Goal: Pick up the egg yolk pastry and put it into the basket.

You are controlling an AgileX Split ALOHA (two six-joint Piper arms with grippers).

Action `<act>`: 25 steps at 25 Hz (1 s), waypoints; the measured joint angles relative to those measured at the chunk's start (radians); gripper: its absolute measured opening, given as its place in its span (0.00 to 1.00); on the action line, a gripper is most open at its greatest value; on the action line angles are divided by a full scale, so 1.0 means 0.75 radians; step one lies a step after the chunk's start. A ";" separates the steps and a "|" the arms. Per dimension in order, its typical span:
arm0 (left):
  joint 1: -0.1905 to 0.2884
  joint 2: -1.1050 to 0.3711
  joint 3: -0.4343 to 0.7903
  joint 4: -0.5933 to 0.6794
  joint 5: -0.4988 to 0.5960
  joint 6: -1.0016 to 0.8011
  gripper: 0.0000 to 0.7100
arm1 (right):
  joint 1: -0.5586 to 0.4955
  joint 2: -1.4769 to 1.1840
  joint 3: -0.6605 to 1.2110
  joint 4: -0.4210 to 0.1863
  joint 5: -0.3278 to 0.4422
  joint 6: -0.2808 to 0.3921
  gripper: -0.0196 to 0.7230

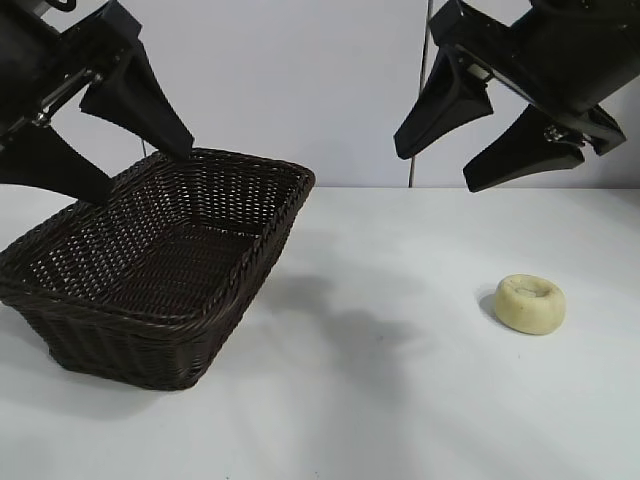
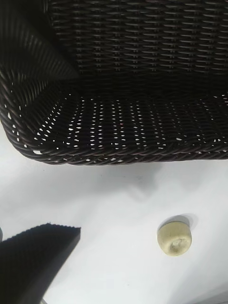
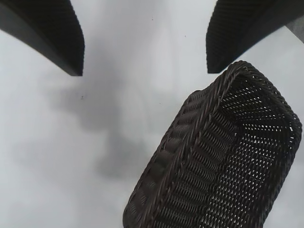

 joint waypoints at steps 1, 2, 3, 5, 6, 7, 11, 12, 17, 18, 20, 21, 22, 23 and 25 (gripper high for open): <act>0.000 0.000 0.000 0.000 0.000 0.000 0.84 | 0.000 0.000 0.000 0.000 0.000 0.000 0.72; 0.000 0.000 0.000 0.000 0.000 0.000 0.84 | 0.000 0.000 0.000 0.000 0.000 0.000 0.72; 0.000 0.000 0.000 0.000 0.000 0.000 0.84 | 0.000 0.000 0.000 0.000 0.000 0.000 0.72; 0.000 0.000 0.000 0.000 0.000 0.000 0.84 | 0.000 0.000 0.000 0.000 0.000 0.000 0.72; 0.000 0.000 0.000 0.000 0.000 0.000 0.84 | 0.000 0.000 0.000 0.000 0.000 0.000 0.72; 0.000 0.000 0.000 0.000 0.000 0.000 0.84 | 0.000 0.000 0.000 0.000 0.000 0.000 0.72; 0.000 0.000 0.000 0.000 0.000 0.000 0.84 | 0.000 0.000 0.000 0.000 0.000 0.000 0.72; 0.000 0.000 0.000 0.000 0.000 0.000 0.84 | 0.000 0.000 0.000 0.000 0.000 0.000 0.72; 0.000 0.000 0.000 0.000 0.000 0.000 0.84 | 0.000 0.000 0.000 0.000 0.000 0.000 0.72; 0.000 0.000 0.000 0.000 0.000 0.000 0.84 | 0.000 0.000 0.000 0.000 0.000 0.000 0.72; 0.000 0.000 0.000 0.000 0.000 0.000 0.84 | 0.000 0.000 0.000 0.000 0.000 0.000 0.72; 0.000 0.000 0.000 0.000 -0.001 0.000 0.84 | 0.000 0.000 0.000 0.000 0.000 0.000 0.72; 0.000 0.000 0.000 0.000 -0.001 0.000 0.84 | 0.000 0.000 0.000 0.000 0.000 0.000 0.72; 0.000 0.000 0.000 0.000 -0.008 0.000 0.84 | 0.000 0.000 0.000 0.000 0.000 0.000 0.72; 0.000 0.000 0.000 0.000 -0.030 0.000 0.84 | 0.000 0.000 0.000 0.000 0.000 0.000 0.72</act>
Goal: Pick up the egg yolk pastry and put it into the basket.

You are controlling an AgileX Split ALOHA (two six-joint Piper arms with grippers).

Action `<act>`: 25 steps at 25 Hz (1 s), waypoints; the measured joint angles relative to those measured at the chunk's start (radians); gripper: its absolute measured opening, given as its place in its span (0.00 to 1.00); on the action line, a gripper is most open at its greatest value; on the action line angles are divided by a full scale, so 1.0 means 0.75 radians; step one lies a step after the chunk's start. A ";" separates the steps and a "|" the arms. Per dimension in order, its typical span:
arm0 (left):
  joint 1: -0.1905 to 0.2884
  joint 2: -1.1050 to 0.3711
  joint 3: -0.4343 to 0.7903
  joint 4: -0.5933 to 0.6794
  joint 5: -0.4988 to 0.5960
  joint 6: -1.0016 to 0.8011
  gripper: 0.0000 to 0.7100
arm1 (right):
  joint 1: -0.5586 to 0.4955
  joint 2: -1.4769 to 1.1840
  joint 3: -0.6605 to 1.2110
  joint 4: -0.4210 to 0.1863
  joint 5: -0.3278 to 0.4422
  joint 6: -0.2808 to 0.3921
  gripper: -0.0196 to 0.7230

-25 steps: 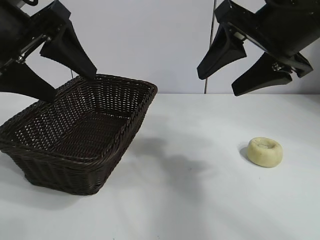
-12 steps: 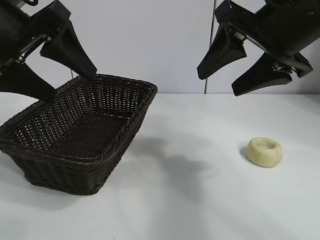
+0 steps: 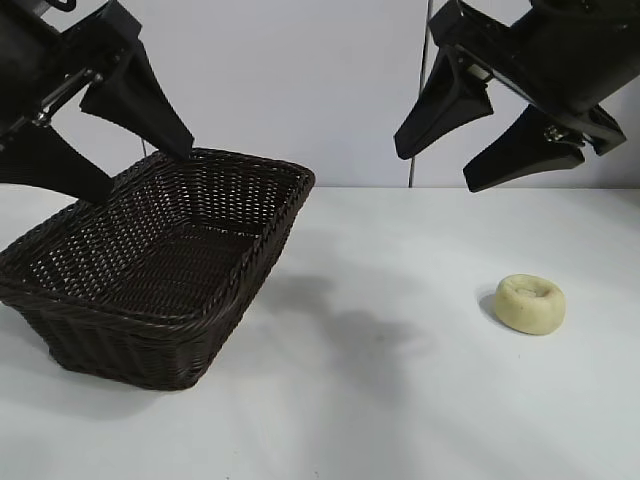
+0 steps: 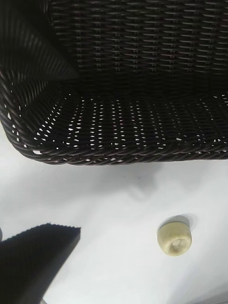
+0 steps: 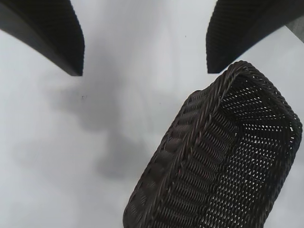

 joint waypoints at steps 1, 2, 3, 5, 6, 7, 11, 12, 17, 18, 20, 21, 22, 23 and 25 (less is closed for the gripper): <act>0.000 0.000 0.000 0.000 -0.010 0.000 0.84 | 0.000 0.000 0.000 0.000 0.000 0.000 0.72; 0.000 0.000 0.000 -0.001 -0.022 0.000 0.84 | 0.000 0.000 0.000 -0.001 0.000 0.000 0.72; 0.000 0.000 0.000 0.000 -0.026 -0.009 0.84 | 0.000 0.000 0.000 -0.001 0.000 0.000 0.72; 0.000 0.000 0.000 -0.002 -0.017 -0.085 0.84 | 0.000 0.000 0.000 -0.001 0.000 0.000 0.72; 0.000 0.000 0.000 -0.002 -0.002 -0.149 0.84 | 0.000 0.000 0.000 -0.001 0.000 0.000 0.72; 0.000 0.000 -0.001 -0.002 0.013 -0.217 0.84 | 0.000 0.000 0.000 -0.001 0.000 0.000 0.72; 0.000 0.000 -0.035 0.057 0.081 -0.508 0.84 | 0.000 0.000 0.000 -0.001 0.000 0.000 0.72; 0.000 0.000 -0.046 0.093 0.098 -0.603 0.84 | 0.000 0.000 0.000 -0.001 0.000 0.000 0.72; 0.000 0.000 -0.059 0.239 0.154 -1.064 0.84 | 0.000 0.000 0.000 -0.001 0.004 0.000 0.72; 0.000 0.000 -0.059 0.251 0.154 -1.133 0.84 | 0.000 0.000 0.000 -0.001 0.004 0.000 0.72; 0.000 0.000 -0.059 0.278 0.154 -1.268 0.84 | 0.000 0.000 0.000 -0.001 0.004 0.000 0.72; 0.000 0.000 -0.059 0.296 0.154 -1.326 0.84 | 0.000 0.000 0.000 -0.001 0.004 0.000 0.72; 0.000 0.000 -0.059 0.322 0.159 -1.370 0.84 | 0.000 0.000 0.000 -0.001 0.005 0.000 0.72; -0.003 -0.001 -0.059 0.350 0.165 -1.416 0.84 | 0.000 0.000 0.000 -0.001 0.005 0.000 0.72; -0.021 -0.011 -0.059 0.422 0.176 -1.494 0.84 | 0.000 0.000 0.000 -0.001 0.005 0.003 0.72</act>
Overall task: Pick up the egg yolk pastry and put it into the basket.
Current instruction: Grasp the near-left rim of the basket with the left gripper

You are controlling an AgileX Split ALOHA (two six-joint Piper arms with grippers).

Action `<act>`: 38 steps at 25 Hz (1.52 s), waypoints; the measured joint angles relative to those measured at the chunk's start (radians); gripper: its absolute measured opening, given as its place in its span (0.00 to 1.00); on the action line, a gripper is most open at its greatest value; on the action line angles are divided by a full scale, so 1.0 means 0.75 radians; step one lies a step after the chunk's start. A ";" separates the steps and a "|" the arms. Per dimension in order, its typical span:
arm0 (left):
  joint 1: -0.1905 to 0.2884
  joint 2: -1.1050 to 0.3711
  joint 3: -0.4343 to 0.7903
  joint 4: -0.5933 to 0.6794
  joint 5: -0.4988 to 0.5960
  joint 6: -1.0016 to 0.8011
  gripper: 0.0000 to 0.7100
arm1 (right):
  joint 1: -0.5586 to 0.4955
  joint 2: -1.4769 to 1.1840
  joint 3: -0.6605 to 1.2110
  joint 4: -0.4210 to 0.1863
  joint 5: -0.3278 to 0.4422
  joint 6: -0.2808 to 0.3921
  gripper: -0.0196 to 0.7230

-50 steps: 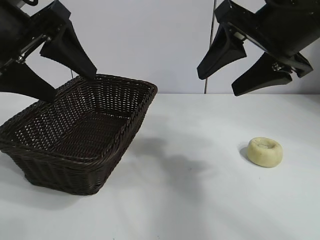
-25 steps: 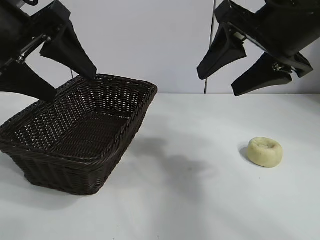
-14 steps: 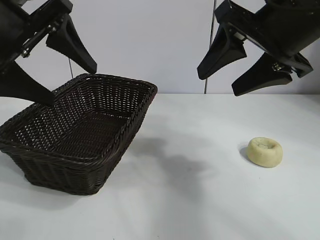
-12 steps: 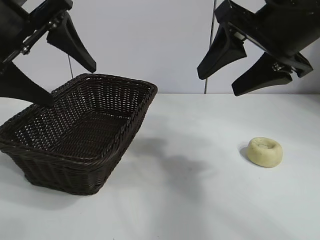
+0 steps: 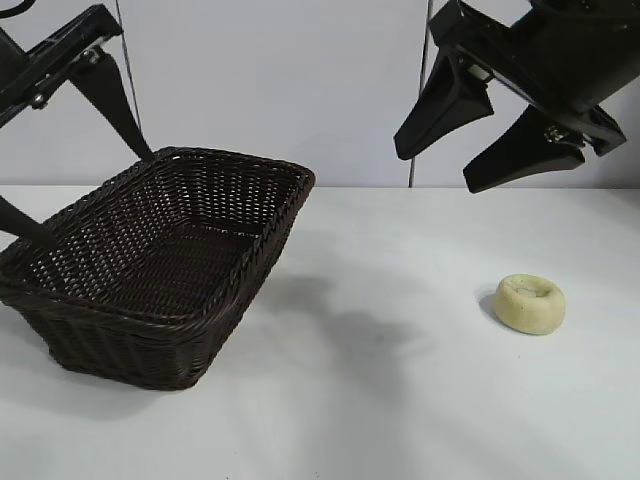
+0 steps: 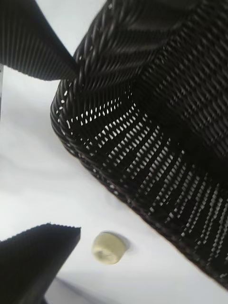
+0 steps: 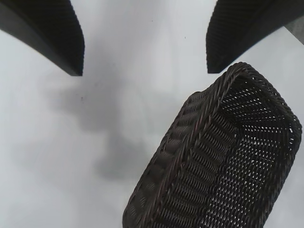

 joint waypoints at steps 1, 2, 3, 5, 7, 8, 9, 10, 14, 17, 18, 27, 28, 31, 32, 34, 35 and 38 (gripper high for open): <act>-0.013 -0.013 0.000 0.045 0.005 -0.033 0.84 | 0.000 0.000 0.000 0.000 0.000 0.001 0.72; -0.026 -0.033 0.000 0.091 0.006 -0.078 0.84 | 0.000 0.000 0.000 0.000 0.000 0.001 0.72; -0.043 -0.056 0.000 0.132 0.009 -0.127 0.84 | 0.000 0.000 0.000 0.000 0.000 0.001 0.72; -0.086 -0.091 0.000 0.196 0.009 -0.227 0.84 | 0.000 0.000 0.000 0.000 0.000 0.001 0.72; -0.134 -0.109 0.000 0.257 0.009 -0.346 0.84 | 0.000 0.000 0.000 0.000 0.000 0.002 0.72; -0.164 -0.110 0.000 0.292 0.009 -0.401 0.84 | 0.000 0.000 0.000 0.000 0.000 0.002 0.72; -0.190 -0.110 0.000 0.339 0.009 -0.466 0.84 | 0.000 0.000 0.000 0.000 0.000 0.003 0.72; -0.220 -0.110 0.004 0.395 0.002 -0.526 0.84 | 0.000 0.000 0.000 0.000 0.000 0.003 0.72; -0.274 -0.110 0.053 0.599 -0.034 -0.860 0.84 | 0.000 0.000 0.000 0.000 0.001 0.015 0.72; -0.274 -0.110 0.100 0.733 -0.040 -1.014 0.84 | 0.000 0.000 0.000 0.000 0.001 0.028 0.72; -0.274 -0.110 0.114 0.755 -0.054 -1.049 0.84 | 0.000 0.000 0.000 0.000 0.001 0.031 0.72; -0.274 -0.077 0.203 0.786 -0.274 -1.183 0.84 | 0.000 0.000 0.000 0.000 0.001 0.033 0.72; -0.274 -0.055 0.203 0.786 -0.283 -1.183 0.84 | 0.000 0.000 0.000 0.000 0.001 0.033 0.72; -0.274 0.017 0.203 0.789 -0.315 -1.184 0.84 | 0.000 0.000 0.000 -0.001 0.001 0.034 0.72; -0.274 0.040 0.203 0.791 -0.324 -1.184 0.84 | 0.000 0.000 0.000 -0.001 0.001 0.034 0.72; -0.274 0.097 0.203 0.796 -0.332 -1.184 0.84 | 0.000 0.000 0.000 -0.001 0.003 0.034 0.72; -0.274 0.125 0.203 0.798 -0.338 -1.184 0.84 | 0.000 0.000 0.000 -0.001 0.003 0.034 0.72; -0.274 0.204 0.203 0.798 -0.357 -1.184 0.84 | 0.000 0.000 0.000 -0.001 0.003 0.034 0.72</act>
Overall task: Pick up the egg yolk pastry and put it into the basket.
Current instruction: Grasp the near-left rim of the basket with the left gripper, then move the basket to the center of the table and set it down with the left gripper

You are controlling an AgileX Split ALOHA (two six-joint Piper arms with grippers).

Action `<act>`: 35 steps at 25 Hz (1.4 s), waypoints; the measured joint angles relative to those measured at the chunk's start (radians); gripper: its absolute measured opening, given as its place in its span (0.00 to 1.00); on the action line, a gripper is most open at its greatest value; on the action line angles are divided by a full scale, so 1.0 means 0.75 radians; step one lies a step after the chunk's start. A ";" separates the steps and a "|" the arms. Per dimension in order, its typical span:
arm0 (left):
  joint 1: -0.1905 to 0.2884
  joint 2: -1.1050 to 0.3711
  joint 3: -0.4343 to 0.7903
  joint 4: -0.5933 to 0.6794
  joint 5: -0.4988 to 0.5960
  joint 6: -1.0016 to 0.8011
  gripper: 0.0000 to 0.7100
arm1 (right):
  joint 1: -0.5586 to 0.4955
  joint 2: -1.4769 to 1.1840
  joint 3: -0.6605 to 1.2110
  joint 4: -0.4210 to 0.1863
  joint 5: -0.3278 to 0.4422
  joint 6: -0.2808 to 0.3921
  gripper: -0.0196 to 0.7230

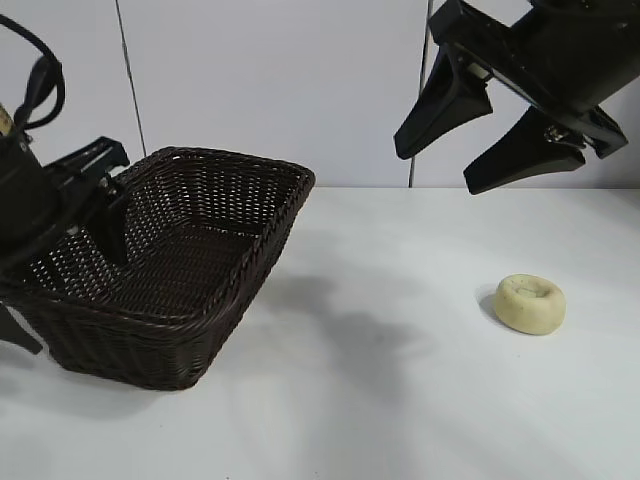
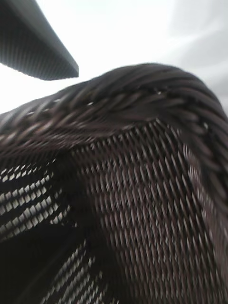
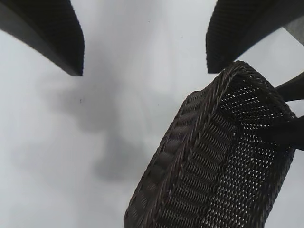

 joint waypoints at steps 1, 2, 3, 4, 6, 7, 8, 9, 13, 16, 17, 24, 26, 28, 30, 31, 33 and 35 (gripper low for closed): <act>0.000 0.025 0.000 0.000 -0.010 0.000 0.84 | 0.000 0.000 0.000 -0.001 0.000 0.000 0.72; 0.000 0.044 0.000 0.000 -0.026 0.000 0.84 | 0.000 0.000 0.000 -0.002 0.000 0.000 0.72; 0.000 0.063 0.000 0.000 -0.041 0.000 0.84 | 0.000 0.000 0.000 -0.004 0.000 0.000 0.72; 0.000 0.078 0.000 0.000 -0.052 0.000 0.84 | 0.000 0.000 0.000 -0.007 0.000 0.000 0.72; 0.000 0.092 0.000 0.000 -0.067 0.000 0.84 | 0.000 0.000 0.000 -0.014 0.000 0.000 0.72; 0.000 0.093 0.000 0.000 -0.070 0.000 0.83 | 0.000 0.000 0.000 -0.015 0.000 0.002 0.72; 0.000 0.093 0.000 0.000 -0.074 0.000 0.80 | 0.000 0.000 0.000 -0.016 0.000 0.002 0.72; 0.000 0.093 0.000 0.000 -0.077 0.000 0.77 | 0.000 0.000 0.000 -0.016 0.000 0.002 0.72; 0.000 0.093 0.000 0.000 -0.079 0.000 0.59 | 0.000 0.000 0.000 -0.017 0.000 0.002 0.72; 0.000 0.094 0.000 0.000 -0.076 0.000 0.46 | 0.000 0.000 0.000 -0.020 0.000 0.003 0.72; 0.000 0.096 0.000 0.000 -0.076 0.000 0.40 | 0.000 0.000 0.000 -0.020 0.000 0.003 0.72; 0.003 0.097 -0.001 -0.003 -0.100 -0.020 0.14 | 0.000 0.000 0.000 -0.020 0.001 0.025 0.72; 0.010 0.097 -0.001 -0.010 -0.093 -0.012 0.14 | 0.000 0.000 0.000 -0.020 0.001 0.028 0.72; 0.026 0.085 -0.002 -0.017 -0.081 0.010 0.14 | 0.000 0.000 0.000 -0.021 0.001 0.028 0.72; 0.054 0.060 -0.002 -0.035 -0.058 0.063 0.14 | 0.000 0.000 0.000 -0.021 0.001 0.028 0.72; 0.073 0.042 -0.002 -0.055 -0.049 0.091 0.14 | 0.000 0.000 0.000 -0.021 0.001 0.028 0.72; 0.113 0.005 -0.002 -0.110 -0.032 0.180 0.14 | 0.000 0.000 0.000 -0.025 0.001 0.028 0.72; 0.162 -0.026 0.000 -0.188 -0.006 0.320 0.14 | 0.000 0.000 0.000 -0.025 0.001 0.029 0.72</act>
